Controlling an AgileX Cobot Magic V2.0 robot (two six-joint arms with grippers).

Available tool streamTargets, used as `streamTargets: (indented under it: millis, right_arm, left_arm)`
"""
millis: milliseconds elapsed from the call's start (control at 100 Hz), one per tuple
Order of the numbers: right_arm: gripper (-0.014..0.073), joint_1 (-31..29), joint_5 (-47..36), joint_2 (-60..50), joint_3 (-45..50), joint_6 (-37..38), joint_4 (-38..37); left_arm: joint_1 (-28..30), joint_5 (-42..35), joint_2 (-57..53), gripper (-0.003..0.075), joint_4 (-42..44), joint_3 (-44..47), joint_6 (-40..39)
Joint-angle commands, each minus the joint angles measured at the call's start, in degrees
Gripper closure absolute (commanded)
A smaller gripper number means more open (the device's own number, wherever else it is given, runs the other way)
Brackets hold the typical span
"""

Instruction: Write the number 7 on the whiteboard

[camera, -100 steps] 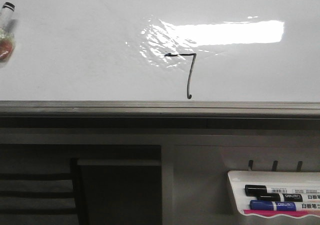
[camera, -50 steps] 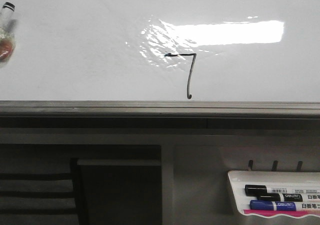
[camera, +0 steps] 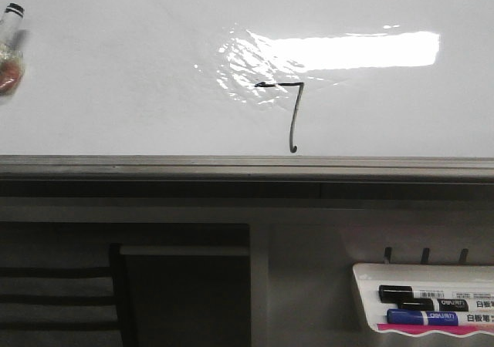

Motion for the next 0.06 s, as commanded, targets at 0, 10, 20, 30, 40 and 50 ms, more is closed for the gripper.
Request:
streamTargets:
  millis: [0, 10, 20, 30, 40, 50]
  right_arm:
    - [0.0665, -0.4, -4.2, -1.1, 1.7, 0.0, 0.0]
    - [0.0665, -0.4, -4.2, -1.1, 1.7, 0.0, 0.0]
    - [0.0665, -0.4, -4.2, -1.1, 1.7, 0.0, 0.0]
    - [0.0665, -0.4, -4.2, -1.1, 1.7, 0.0, 0.0]
    - [0.0665, -0.4, -4.2, -1.1, 1.7, 0.0, 0.0]
    - [0.0665, -0.4, -4.2, -1.1, 1.7, 0.0, 0.0]
  left_arm:
    - [0.2, -4.4, -1.7, 0.0741, -0.5, 2.0, -0.6]
    - [0.2, -4.4, -1.7, 0.0741, -0.5, 2.0, -0.6]
    - [0.2, -4.4, -1.7, 0.0741, -0.5, 2.0, -0.6]
    - [0.2, -4.4, -1.7, 0.0741, -0.5, 2.0, -0.6]
    - [0.2, -4.4, -1.7, 0.0741, -0.5, 2.0, -0.6]
    - [0.2, -4.4, -1.7, 0.0741, -0.5, 2.0, -0.6]
